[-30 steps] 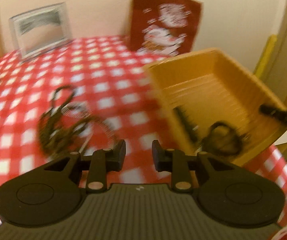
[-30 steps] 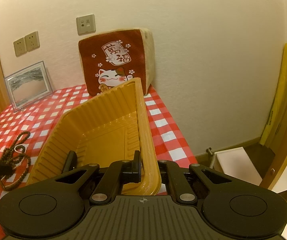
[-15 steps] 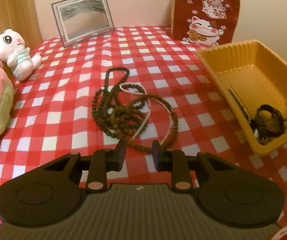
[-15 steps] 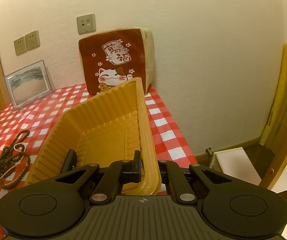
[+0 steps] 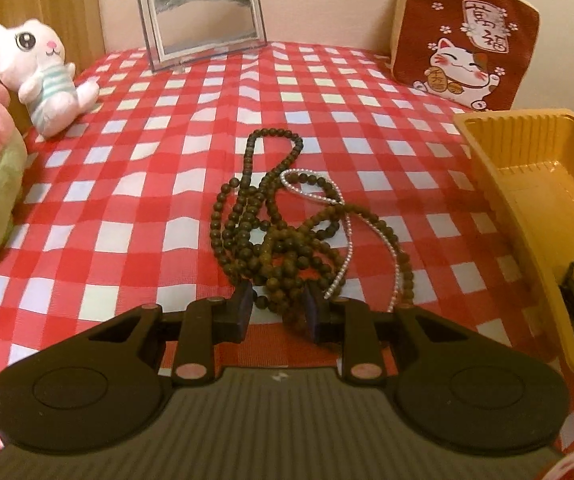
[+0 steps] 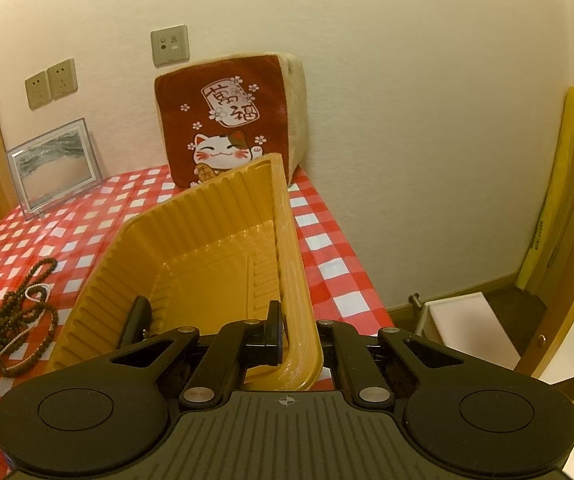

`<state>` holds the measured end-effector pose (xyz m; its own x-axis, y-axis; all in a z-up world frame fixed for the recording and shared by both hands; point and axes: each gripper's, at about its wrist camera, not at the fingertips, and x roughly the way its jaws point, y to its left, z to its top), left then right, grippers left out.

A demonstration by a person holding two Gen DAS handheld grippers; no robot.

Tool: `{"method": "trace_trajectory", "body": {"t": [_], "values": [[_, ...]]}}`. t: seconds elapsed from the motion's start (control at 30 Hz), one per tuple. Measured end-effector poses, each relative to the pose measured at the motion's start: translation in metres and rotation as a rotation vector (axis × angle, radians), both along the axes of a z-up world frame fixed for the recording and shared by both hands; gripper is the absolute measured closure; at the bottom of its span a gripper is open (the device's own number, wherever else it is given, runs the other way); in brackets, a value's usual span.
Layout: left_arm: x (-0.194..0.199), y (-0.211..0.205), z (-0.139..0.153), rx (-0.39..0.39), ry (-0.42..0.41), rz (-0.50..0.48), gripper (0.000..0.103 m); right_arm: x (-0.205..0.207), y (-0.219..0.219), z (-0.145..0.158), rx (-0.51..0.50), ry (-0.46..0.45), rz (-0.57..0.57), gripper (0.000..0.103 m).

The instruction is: Organize jewelry

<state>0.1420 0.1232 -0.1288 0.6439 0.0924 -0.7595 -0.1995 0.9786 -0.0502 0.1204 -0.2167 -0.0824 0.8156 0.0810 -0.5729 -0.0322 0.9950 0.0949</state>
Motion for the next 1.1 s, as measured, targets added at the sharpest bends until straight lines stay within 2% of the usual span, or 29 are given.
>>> {"method": "trace_trajectory", "body": {"t": [0.13,0.2,0.4,0.63,1.1], "values": [[0.004,0.0,-0.003,-0.006,-0.004,-0.01,0.087,0.001,0.0,0.0,-0.001,0.001,0.0,0.098],[0.005,-0.001,-0.002,-0.017,-0.005,-0.022,0.096,0.001,0.0,0.0,-0.001,0.003,-0.002,0.098],[-0.006,-0.003,0.016,-0.034,-0.035,-0.063,0.097,0.002,-0.001,-0.001,0.001,0.005,-0.002,0.098],[-0.027,0.002,0.063,-0.056,-0.122,-0.081,0.097,0.002,0.0,0.0,0.003,0.004,0.001,0.098],[-0.043,-0.009,0.159,-0.105,-0.326,-0.117,0.097,0.0,-0.001,0.001,0.007,-0.008,0.013,0.098]]}}
